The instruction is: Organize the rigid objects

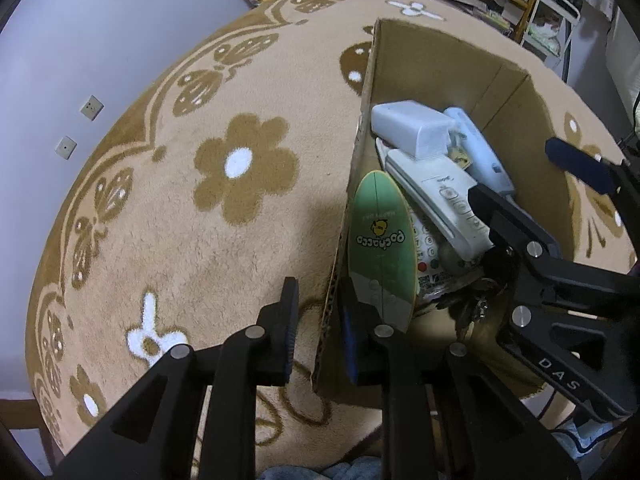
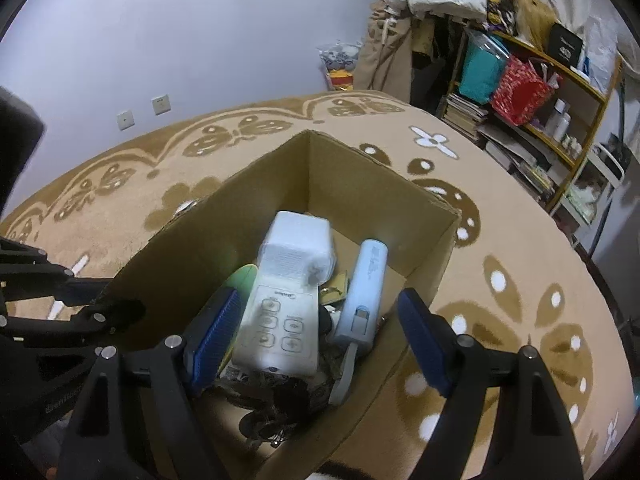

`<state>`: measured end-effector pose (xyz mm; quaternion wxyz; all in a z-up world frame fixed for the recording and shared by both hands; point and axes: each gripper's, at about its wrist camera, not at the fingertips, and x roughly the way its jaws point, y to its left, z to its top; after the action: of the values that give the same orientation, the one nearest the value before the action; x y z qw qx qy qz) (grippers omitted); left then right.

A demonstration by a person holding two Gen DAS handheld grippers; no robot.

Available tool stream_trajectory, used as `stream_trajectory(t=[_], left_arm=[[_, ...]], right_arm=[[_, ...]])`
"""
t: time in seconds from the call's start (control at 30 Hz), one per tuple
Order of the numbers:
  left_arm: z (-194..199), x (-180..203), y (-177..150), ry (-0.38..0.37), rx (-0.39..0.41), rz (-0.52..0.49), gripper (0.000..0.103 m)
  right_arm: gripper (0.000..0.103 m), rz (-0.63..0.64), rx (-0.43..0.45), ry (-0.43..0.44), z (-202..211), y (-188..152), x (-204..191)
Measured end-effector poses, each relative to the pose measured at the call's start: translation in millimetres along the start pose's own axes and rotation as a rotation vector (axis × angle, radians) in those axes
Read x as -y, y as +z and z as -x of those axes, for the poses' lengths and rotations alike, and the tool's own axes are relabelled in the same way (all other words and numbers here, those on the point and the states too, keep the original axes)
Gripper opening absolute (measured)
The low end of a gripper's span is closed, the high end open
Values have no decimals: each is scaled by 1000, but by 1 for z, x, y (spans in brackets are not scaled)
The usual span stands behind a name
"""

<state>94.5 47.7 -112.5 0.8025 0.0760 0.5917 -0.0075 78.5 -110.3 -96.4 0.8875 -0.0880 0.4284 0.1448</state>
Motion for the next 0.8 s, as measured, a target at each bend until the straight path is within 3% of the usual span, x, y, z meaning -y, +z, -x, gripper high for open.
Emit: stream_trajectory(t=[0.13,0.27,0.3,0.37,0.43,0.63,0.8], left_arm=[[7,1,0,8,22,1,20],[13,4,0,-39,48,24,22],[15,6,-1,-34,61,18,26],[23,11,-3,-18,94,1,45],[31,13,-6,-9,120,10,80],[55,18,-13,-16,182,14,93],[75,22,-23,17,266,19,100]], right_arm=[[85,-33,14,-26,14,-1,5],[91,-137,22,-41,28,-5,24],[92,-168,29,-48,33,-8,29],[93,-211,35,-66,43,-13,38],[99,-244,39,-90,52,-18,44],[103,-326,70,-174,80,-38,58],[103,-402,86,-185,98,-59,66]])
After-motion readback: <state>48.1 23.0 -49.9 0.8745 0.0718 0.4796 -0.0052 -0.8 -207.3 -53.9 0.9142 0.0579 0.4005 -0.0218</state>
